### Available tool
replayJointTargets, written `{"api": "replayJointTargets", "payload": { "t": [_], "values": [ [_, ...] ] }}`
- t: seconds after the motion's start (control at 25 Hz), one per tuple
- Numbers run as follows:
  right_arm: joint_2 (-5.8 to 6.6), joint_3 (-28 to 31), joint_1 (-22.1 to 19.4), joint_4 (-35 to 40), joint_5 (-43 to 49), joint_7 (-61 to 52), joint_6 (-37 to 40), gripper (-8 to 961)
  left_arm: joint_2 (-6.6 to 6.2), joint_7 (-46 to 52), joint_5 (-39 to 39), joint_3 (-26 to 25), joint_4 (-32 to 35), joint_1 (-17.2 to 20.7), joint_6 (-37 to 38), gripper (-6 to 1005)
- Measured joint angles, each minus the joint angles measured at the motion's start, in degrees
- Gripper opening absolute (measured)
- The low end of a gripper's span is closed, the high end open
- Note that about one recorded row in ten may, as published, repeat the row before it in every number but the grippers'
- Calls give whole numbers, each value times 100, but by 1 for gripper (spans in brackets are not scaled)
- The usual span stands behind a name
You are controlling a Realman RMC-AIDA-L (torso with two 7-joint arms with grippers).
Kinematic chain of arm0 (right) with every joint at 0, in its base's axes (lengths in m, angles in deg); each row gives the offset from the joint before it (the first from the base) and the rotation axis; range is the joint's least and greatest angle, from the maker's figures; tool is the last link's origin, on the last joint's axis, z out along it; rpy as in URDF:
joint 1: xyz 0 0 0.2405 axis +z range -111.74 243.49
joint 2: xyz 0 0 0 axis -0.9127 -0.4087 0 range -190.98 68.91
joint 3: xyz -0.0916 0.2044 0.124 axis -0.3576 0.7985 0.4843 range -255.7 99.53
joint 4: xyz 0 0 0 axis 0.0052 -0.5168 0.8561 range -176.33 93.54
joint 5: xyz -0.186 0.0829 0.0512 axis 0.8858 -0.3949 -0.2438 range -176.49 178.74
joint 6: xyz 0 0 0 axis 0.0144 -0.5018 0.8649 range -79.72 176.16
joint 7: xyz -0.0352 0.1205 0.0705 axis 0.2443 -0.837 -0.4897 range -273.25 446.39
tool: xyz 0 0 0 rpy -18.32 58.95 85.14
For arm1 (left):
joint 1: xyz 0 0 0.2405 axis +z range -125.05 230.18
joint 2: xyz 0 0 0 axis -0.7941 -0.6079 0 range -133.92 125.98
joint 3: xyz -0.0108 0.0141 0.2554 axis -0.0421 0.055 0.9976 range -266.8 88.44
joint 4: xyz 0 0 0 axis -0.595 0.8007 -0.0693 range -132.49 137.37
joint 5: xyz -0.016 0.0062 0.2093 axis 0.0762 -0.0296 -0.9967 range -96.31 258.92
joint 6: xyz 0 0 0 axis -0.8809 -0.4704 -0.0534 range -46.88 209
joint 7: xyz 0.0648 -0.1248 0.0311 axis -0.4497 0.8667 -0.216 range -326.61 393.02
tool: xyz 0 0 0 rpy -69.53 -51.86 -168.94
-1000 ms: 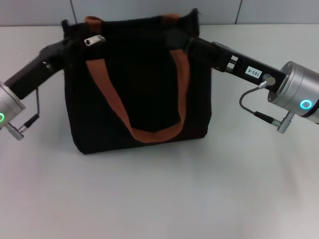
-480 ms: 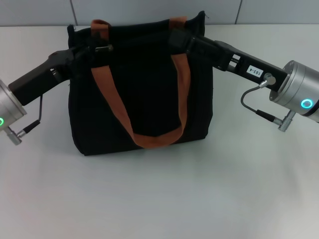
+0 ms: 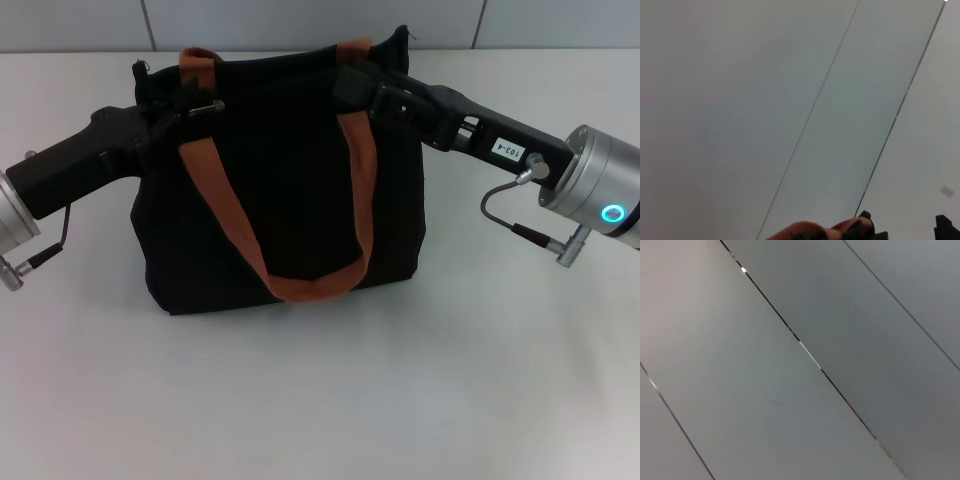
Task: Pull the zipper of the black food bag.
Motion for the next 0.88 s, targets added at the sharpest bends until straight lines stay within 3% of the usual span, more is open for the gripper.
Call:
{"api": "replayJointTargets", "payload": {
  "t": [0.36, 0.88],
  "values": [
    [0, -13, 2, -1, 10, 74, 16, 748, 47, -99, 10, 13, 59, -147, 466, 61],
    [0, -449, 202, -2, 18, 45, -192, 747, 69, -60, 59, 40, -9, -297, 202, 68]
  ]
}}
